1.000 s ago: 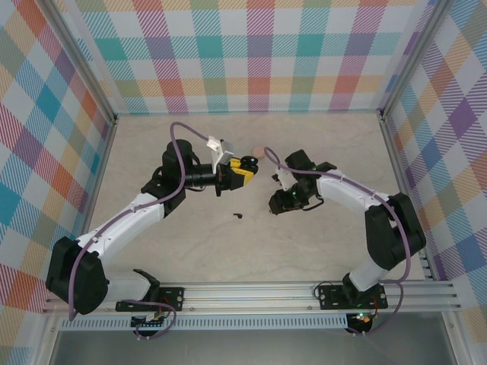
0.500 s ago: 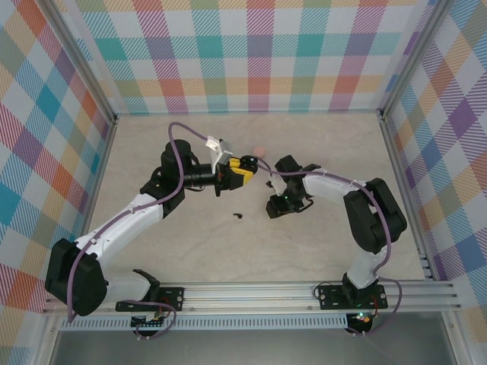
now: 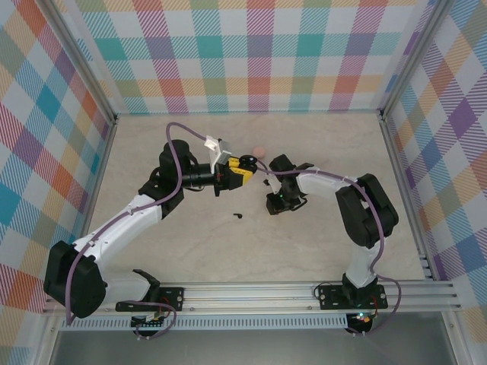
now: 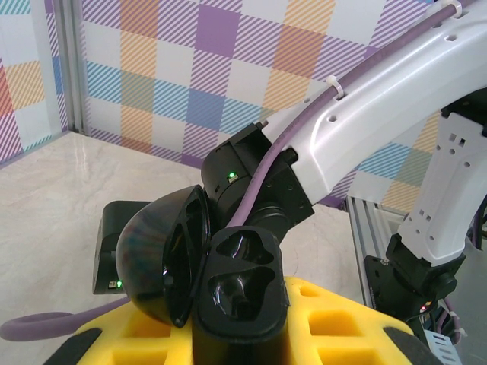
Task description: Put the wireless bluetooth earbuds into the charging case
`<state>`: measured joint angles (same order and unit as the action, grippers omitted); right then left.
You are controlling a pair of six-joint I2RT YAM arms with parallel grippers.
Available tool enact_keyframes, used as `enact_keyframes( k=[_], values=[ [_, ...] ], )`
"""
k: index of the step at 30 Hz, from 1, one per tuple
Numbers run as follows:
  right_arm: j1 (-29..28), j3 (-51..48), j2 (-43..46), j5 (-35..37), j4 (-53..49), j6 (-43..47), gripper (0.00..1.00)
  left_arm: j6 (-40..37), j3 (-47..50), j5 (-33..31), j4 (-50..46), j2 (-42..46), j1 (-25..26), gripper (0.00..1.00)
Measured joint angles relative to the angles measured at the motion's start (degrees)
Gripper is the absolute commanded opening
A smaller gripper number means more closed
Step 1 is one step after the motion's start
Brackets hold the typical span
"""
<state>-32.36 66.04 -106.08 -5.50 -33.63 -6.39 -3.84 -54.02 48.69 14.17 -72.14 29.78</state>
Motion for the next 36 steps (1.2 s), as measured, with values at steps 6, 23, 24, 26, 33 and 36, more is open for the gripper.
enact_keyframes(
  k=[6,23,24,26,33,36],
  values=[
    [-0.1,0.6,0.0,4.9,0.8,-4.5,0.21,0.0,0.0,-0.3,0.0,0.0,0.0,0.13],
    [-0.1,1.6,-0.1,7.7,-0.2,-7.8,0.41,0.1,0.0,-0.3,0.0,0.0,0.0,0.12],
    [-0.1,2.0,-0.2,7.7,-0.7,-7.8,0.41,0.1,0.0,-0.4,0.0,0.0,0.0,0.12],
    [-0.1,3.5,-0.6,7.9,-1.5,-7.8,0.40,0.1,0.0,-0.4,0.0,0.0,0.0,0.12],
    [-0.1,6.9,-3.3,8.1,-3.3,-7.8,0.40,0.2,0.0,-0.3,0.0,0.0,0.0,0.12],
    [-0.1,8.0,-4.3,8.1,-4.7,-7.8,0.40,0.2,0.0,-0.4,0.3,0.0,0.0,0.12]
  ],
)
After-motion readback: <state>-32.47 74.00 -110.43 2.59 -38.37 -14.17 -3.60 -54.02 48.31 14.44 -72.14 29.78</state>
